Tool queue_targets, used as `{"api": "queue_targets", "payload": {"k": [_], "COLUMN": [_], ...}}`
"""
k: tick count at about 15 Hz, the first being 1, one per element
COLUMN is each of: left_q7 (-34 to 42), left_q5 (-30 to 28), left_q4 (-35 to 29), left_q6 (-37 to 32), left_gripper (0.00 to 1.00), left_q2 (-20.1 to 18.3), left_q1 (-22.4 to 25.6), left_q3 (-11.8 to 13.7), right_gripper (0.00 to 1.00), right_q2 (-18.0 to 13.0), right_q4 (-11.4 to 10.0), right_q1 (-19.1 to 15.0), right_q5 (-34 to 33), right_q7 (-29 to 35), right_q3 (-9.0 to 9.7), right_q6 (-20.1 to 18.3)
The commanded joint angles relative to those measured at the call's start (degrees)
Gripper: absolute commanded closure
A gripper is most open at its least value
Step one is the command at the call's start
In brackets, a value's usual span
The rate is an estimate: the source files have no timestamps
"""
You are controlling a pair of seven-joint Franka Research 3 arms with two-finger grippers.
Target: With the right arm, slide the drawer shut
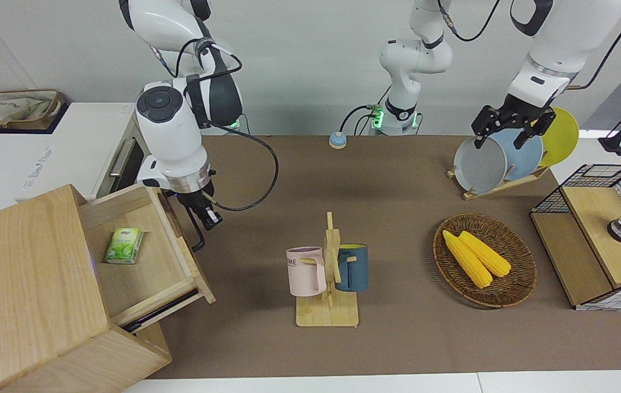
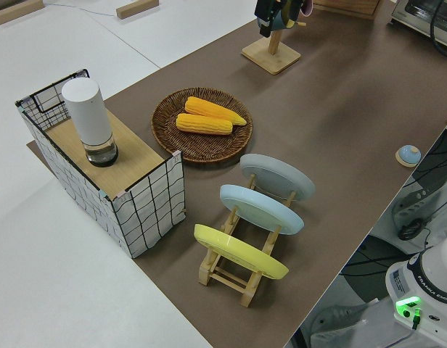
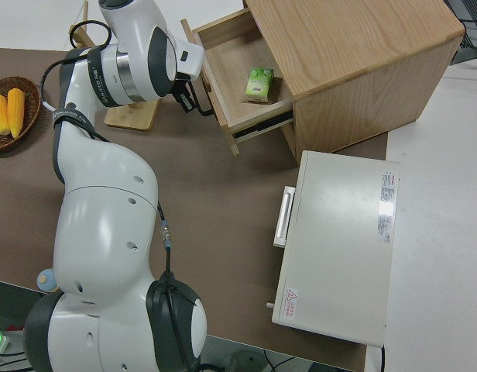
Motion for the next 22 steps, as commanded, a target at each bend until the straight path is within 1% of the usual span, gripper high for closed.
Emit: {"api": "queue_targets", "payload": {"k": [1, 2, 4, 6, 7, 9, 11, 12, 15, 22], "left_q7": [0.33, 0.33, 0.33, 0.33, 0.33, 0.33, 0.33, 0.33, 0.33, 0.33], "left_q5": [0.78, 0.78, 0.87, 0.78, 0.78, 0.78, 0.78, 0.78, 0.87, 0.87], "left_q4": [1.12, 1.12, 1.12, 1.12, 1.12, 1.12, 1.12, 1.12, 1.12, 1.12], "left_q6": [0.04, 0.04, 0.04, 0.04, 0.04, 0.04, 0.04, 0.04, 0.04, 0.04], "left_gripper": [0.0, 0.0, 0.0, 0.0, 0.0, 0.0, 0.0, 0.0, 0.0, 0.0], "left_q2": [0.69, 0.69, 0.69, 0.69, 0.69, 0.69, 0.69, 0.69, 0.69, 0.69], "left_q1": [-0.99, -0.99, -0.99, -0.99, -0.99, -0.99, -0.99, -0.99, -0.99, -0.99], "left_q3": [0.91, 0.91, 0.91, 0.91, 0.91, 0.91, 0.91, 0.91, 0.91, 0.91], "right_gripper": [1.0, 1.0, 1.0, 1.0, 1.0, 1.0, 1.0, 1.0, 1.0, 1.0], "right_q2": [0.09, 0.09, 0.09, 0.0, -0.09, -0.18, -0.18, -0.18, -0.18, -0.18], "right_q4": [-0.06, -0.06, 0.29, 0.38, 0.38, 0.82, 0.82, 0.91, 1.44, 1.61], "right_q1": [-2.64, -2.99, -2.82, -3.17, -3.43, -4.22, -4.31, -4.31, -4.57, -5.89], "right_q5": [1.59, 1.85, 1.86, 2.03, 3.42, 7.29, 7.66, 7.66, 7.57, 7.48], "right_q7": [-3.31, -3.66, -4.19, -5.58, -7.33, -11.72, -15.25, -16.39, -17.28, -19.13], "right_q3": [0.19, -0.24, -2.44, -4.2, -4.99, -7.53, -9.03, -9.47, -9.92, -9.92], "right_q6": [0.44, 0.52, 0.44, 0.35, 0.17, 0.08, -0.09, -0.09, -0.62, -1.23]}}
